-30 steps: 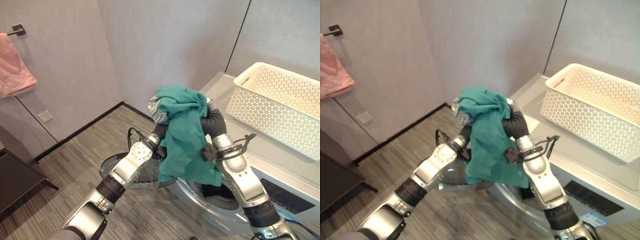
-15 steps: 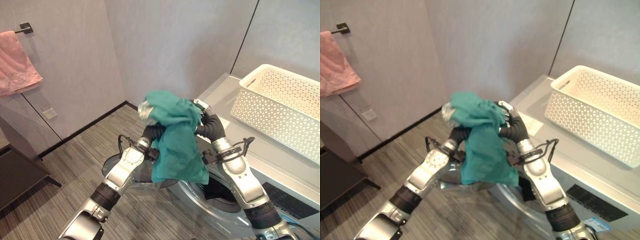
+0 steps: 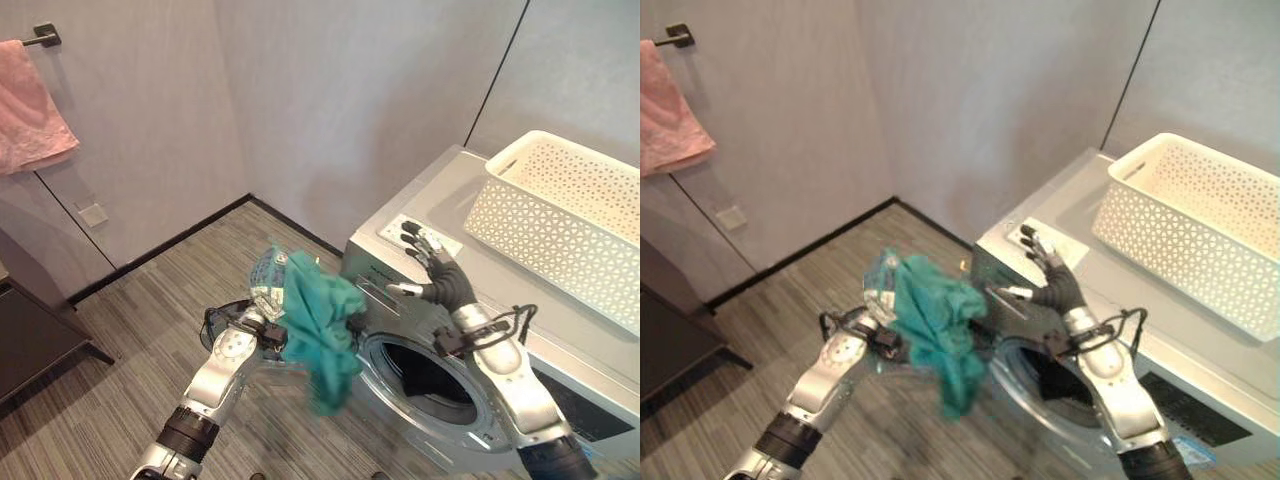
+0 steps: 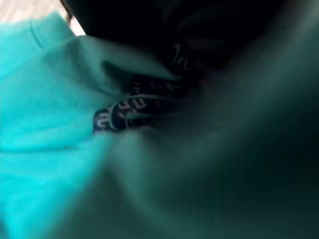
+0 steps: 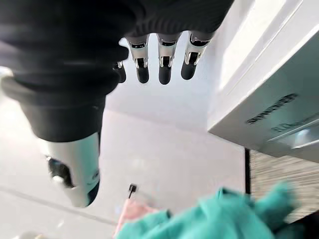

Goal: Grab the laundry basket,head to the washer,open it,put in the laundry and shut it.

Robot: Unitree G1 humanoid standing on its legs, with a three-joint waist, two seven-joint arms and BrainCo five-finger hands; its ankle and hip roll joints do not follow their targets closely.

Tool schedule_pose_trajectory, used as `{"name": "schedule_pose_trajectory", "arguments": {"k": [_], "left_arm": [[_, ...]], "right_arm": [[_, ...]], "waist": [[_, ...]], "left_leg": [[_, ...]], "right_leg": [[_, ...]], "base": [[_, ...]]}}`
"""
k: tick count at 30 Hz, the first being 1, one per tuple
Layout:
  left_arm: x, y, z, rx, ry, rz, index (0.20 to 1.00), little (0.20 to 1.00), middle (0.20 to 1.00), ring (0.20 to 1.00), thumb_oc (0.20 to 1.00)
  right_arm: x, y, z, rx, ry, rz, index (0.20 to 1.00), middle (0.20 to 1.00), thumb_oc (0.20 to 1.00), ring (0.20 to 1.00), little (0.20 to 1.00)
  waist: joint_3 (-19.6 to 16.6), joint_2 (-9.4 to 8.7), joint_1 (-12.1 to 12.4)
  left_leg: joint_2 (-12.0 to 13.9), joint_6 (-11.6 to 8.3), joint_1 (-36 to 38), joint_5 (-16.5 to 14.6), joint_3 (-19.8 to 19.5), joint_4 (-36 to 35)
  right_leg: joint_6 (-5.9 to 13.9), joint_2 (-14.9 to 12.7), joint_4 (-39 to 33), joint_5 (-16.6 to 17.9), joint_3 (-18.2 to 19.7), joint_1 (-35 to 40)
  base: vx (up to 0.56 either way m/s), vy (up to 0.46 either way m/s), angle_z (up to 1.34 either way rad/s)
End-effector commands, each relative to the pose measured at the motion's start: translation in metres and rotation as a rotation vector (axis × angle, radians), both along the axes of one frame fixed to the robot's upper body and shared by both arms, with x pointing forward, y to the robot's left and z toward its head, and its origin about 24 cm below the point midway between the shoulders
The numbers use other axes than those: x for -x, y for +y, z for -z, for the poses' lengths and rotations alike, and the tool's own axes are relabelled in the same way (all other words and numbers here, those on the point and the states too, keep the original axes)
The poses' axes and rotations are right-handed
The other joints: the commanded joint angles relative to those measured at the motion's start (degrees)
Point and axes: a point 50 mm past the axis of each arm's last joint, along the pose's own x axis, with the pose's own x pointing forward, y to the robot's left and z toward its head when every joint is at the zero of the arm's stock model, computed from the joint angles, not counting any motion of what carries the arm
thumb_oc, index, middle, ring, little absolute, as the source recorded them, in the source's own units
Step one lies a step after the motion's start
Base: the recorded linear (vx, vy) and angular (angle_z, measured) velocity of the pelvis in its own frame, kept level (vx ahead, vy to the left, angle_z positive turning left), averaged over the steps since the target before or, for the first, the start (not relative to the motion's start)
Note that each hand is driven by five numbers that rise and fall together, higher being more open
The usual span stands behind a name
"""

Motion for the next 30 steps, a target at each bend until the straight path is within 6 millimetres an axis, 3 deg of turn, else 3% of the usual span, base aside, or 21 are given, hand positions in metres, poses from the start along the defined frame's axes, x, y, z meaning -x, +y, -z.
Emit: {"name": "schedule_pose_trajectory", "arguments": {"k": [1, 3, 5, 8, 11, 13, 16, 21, 23, 24, 25, 26, 27, 28, 29, 30], "left_arm": [[-0.001, -0.009, -0.029, 0.147, -0.12, 0.094, 0.2, 0.2, 0.2, 0.2, 0.2], [0.003, -0.009, -0.027, 0.168, -0.103, 0.109, 0.2, 0.2, 0.2, 0.2, 0.2], [0.02, -0.017, -0.01, 0.243, -0.012, 0.192, 0.2, 0.2, 0.2, 0.2, 0.2], [0.025, -0.02, -0.002, 0.255, 0.034, 0.213, 0.2, 0.2, 0.2, 0.2, 0.2], [0.034, -0.022, 0.011, 0.272, 0.102, 0.216, 0.2, 0.2, 0.2, 0.2, 0.2], [0.034, -0.024, 0.014, 0.271, 0.114, 0.221, 0.2, 0.2, 0.2, 0.2, 0.2], [0.033, -0.026, 0.018, 0.254, 0.132, 0.211, 0.2, 0.2, 0.2, 0.2, 0.2], [0.032, -0.022, 0.022, 0.248, 0.141, 0.18, 0.2, 0.2, 0.2, 0.2, 0.2], [0.037, -0.014, 0.032, 0.247, 0.18, 0.148, 0.2, 0.2, 0.2, 0.2, 0.2], [0.038, -0.014, 0.032, 0.247, 0.181, 0.148, 0.2, 0.2, 0.2, 0.2, 0.2], [0.039, -0.011, 0.036, 0.255, 0.197, 0.131, 0.2, 0.2, 0.2, 0.2, 0.2], [0.039, -0.011, 0.036, 0.255, 0.198, 0.13, 0.2, 0.2, 0.2, 0.2, 0.2], [0.041, -0.007, 0.039, 0.259, 0.212, 0.121, 0.2, 0.2, 0.2, 0.2, 0.2], [0.043, -0.002, 0.042, 0.258, 0.224, 0.104, 0.2, 0.2, 0.2, 0.2, 0.2], [0.045, 0.001, 0.044, 0.264, 0.23, 0.094, 0.2, 0.2, 0.2, 0.2, 0.2], [0.045, 0.001, 0.044, 0.264, 0.23, 0.093, 0.2, 0.2, 0.2, 0.2, 0.2]], "right_arm": [[0.004, -0.022, -0.025, -0.031, -0.121, 0.014, 1.0, 1.0, 1.0, 1.0, 1.0], [0.006, -0.028, -0.024, -0.03, -0.116, 0.029, 1.0, 1.0, 1.0, 1.0, 1.0], [0.019, -0.059, -0.018, 0.02, -0.078, 0.118, 1.0, 1.0, 1.0, 1.0, 1.0], [0.024, -0.074, -0.016, 0.044, -0.069, 0.192, 1.0, 1.0, 1.0, 1.0, 1.0], [0.038, -0.103, -0.018, 0.104, -0.082, 0.362, 1.0, 1.0, 1.0, 1.0, 1.0], [0.042, -0.109, -0.021, 0.094, -0.1, 0.399, 1.0, 1.0, 1.0, 1.0, 1.0], [0.056, -0.13, -0.032, -0.037, -0.218, 0.565, 1.0, 1.0, 1.0, 1.0, 1.0], [0.066, -0.144, -0.025, -0.193, -0.257, 0.676, 1.0, 1.0, 1.0, 1.0, 1.0], [0.076, -0.15, -0.002, -0.309, -0.174, 0.691, 1.0, 1.0, 1.0, 1.0, 1.0], [0.076, -0.151, -0.002, -0.31, -0.174, 0.689, 1.0, 1.0, 1.0, 1.0, 1.0], [0.084, -0.155, 0.017, -0.343, -0.079, 0.708, 1.0, 1.0, 1.0, 1.0, 1.0], [0.084, -0.155, 0.017, -0.344, -0.078, 0.706, 1.0, 1.0, 1.0, 1.0, 1.0], [0.09, -0.156, 0.033, -0.377, -0.005, 0.706, 1.0, 1.0, 1.0, 1.0, 1.0], [0.106, -0.16, 0.065, -0.394, 0.167, 0.72, 1.0, 1.0, 1.0, 1.0, 1.0], [0.113, -0.161, 0.082, -0.392, 0.256, 0.729, 1.0, 1.0, 1.0, 1.0, 1.0], [0.113, -0.161, 0.082, -0.392, 0.256, 0.728, 1.0, 1.0, 1.0, 1.0, 1.0]], "waist": [[-1.7, -1.06, -0.5], [-1.7, -1.12, -0.7], [-1.4, -1.49, -1.9], [-1.2, -1.59, -2.5], [-0.8, -1.83, -4.2], [-0.8, -1.85, -4.4], [-0.8, -2.08, -5.9], [-0.9, -2.57, -6.7], [-0.8, -3.08, -7.2], [-0.9, -3.1, -7.2], [-0.7, -3.33, -7.7], [-0.8, -3.36, -7.7], [-0.7, -3.65, -8.1], [-0.6, -4.12, -8.6], [-0.6, -4.33, -8.8], [-0.6, -4.32, -8.8]], "left_leg": [[1.8, 0.97, 1.8, -3.7, 0.9, 0.4], [1.8, 0.97, 1.8, -3.7, 1.1, 0.4], [1.8, 1.11, 2.0, -4.0, 1.6, 0.4], [1.7, 1.15, 2.2, -4.1, 2.1, 0.4], [1.7, 1.32, 2.5, -4.4, 3.1, 0.4], [1.8, 1.36, 2.5, -4.4, 3.4, 0.4], [1.7, 1.56, 2.4, -4.7, 3.9, 0.4], [1.5, 1.7, 2.6, -5.1, 4.8, 0.4], [1.4, 1.66, 2.7, -5.1, 5.6, 0.4], [1.4, 1.66, 2.8, -5.1, 5.6, 0.4], [1.4, 1.6, 2.8, -5.1, 6.0, 0.4], [1.4, 1.6, 2.8, -5.1, 6.0, 0.4], [1.3, 1.52, 2.8, -5.0, 6.3, 0.4], [1.3, 1.38, 2.9, -4.9, 6.7, 0.4], [1.3, 1.34, 3.0, -4.9, 7.1, 0.4], [1.3, 1.34, 3.0, -4.9, 7.2, 0.4]], "right_leg": [[2.89, -5.0, 3.4, -4.4, 2.1, -0.5], [2.91, -5.0, 3.4, -4.3, 2.2, -0.6], [3.19, -4.9, 3.4, -4.0, 2.8, -1.1], [3.35, -4.9, 3.4, -3.9, 3.3, -1.4], [3.58, -4.6, 3.3, -3.7, 4.6, -2.0], [3.63, -4.6, 3.3, -3.7, 4.9, -2.2], [3.83, -4.4, 3.1, -3.5, 5.7, -2.8], [4.03, -4.2, 2.8, -2.9, 6.7, -3.5], [4.15, -4.2, 2.7, -2.5, 7.3, -3.8], [4.15, -4.2, 2.7, -2.5, 7.4, -3.8], [4.22, -4.2, 2.7, -2.4, 7.7, -4.0], [4.23, -4.2, 2.7, -2.4, 7.7, -4.1], [4.29, -4.2, 2.7, -2.1, 7.9, -4.2], [4.36, -4.1, 2.6, -1.8, 8.3, -4.6], [4.42, -4.0, 2.5, -1.6, 8.7, -4.7], [4.42, -4.0, 2.5, -1.6, 8.8, -4.7]], "base": [[0.0, 0.0, 0.0], [0.0, 0.0, 0.0], [0.0, 0.0, 0.0], [0.0, 0.014, -0.08], [0.0, 0.019, -0.27], [0.0, 0.025, -0.15], [0.0, 0.022, -0.12], [-0.01, 0.027, -0.15], [-0.02, 0.033, -0.08], [-0.02, 0.026, -0.11], [-0.01, 0.014, -0.11], [-0.02, 0.018, -0.14], [-0.02, 0.005, -0.09], [-0.03, 0.006, -0.07], [-0.02, 0.001, -0.08], [-0.02, 0.007, -0.13]]}}
